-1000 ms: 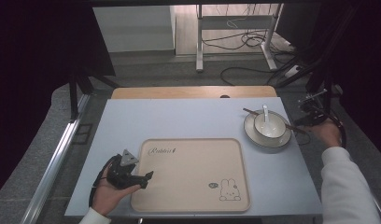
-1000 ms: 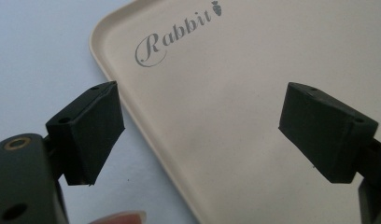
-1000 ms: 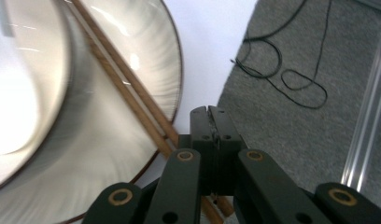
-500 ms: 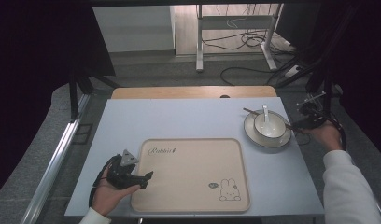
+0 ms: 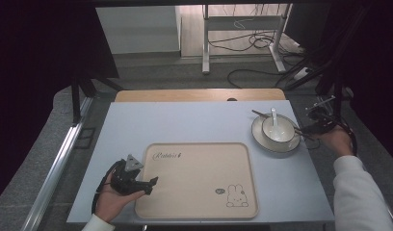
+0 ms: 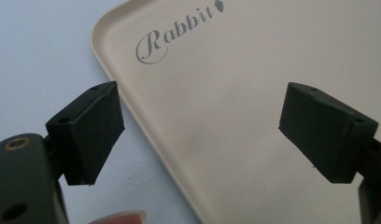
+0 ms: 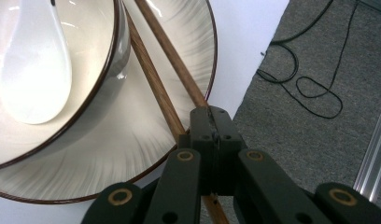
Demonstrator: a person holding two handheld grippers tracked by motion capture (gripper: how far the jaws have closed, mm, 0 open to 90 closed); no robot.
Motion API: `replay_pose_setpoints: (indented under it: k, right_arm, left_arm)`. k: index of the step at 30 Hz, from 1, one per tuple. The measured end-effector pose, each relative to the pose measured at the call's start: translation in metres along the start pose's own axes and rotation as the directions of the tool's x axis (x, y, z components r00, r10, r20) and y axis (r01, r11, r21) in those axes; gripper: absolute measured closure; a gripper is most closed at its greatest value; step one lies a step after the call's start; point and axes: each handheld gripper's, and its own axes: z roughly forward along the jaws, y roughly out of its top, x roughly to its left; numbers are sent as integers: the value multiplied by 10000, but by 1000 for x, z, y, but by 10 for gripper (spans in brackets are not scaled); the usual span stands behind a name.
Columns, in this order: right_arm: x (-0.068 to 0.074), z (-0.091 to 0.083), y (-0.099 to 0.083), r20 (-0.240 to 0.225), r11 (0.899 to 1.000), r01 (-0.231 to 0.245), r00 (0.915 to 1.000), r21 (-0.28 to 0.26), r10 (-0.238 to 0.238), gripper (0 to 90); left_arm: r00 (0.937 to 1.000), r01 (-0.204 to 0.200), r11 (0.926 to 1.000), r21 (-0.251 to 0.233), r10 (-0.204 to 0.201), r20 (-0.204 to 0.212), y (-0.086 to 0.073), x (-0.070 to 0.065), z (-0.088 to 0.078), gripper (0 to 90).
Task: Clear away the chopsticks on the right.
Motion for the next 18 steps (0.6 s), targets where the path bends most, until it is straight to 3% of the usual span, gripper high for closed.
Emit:
replay_pose_setpoints:
  k: [5,6,7,8,9,11,14,18]
  right_arm:
    - [0,-2,-1,-3,9999,118,9999,-86,-118,884]
    - [-1,-8,1,23,9994,253,9997,-255,-253,817]
    - [-1,-8,1,23,9994,253,9997,-255,-253,817]
    - [-3,-14,3,293,9987,349,9990,-381,-338,676]
    - [-4,-17,4,461,9985,418,9981,-353,-402,615]
    - [-7,-18,5,493,9985,547,9973,-95,-541,559]
    - [-11,-15,5,306,9952,864,9957,456,-879,543]
    - [-14,-7,3,98,9902,1199,9926,712,-1209,563]
  left_arm:
    - [10000,0,10000,-8,0,-3,0,0,0,138]
    - [10000,23,10000,-24,-23,-10,0,0,0,138]
    - [10000,4,10000,1,-4,-10,0,0,0,138]
    - [10000,1,10000,12,-1,-5,0,0,0,138]
    - [10000,-7,10000,27,7,-11,0,0,1,138]
    - [10000,-9,10000,43,9,-22,0,0,2,138]
    - [10000,16,10000,51,-16,-31,-1,0,2,138]
    - [9999,57,9999,111,-56,-87,-2,1,3,139]
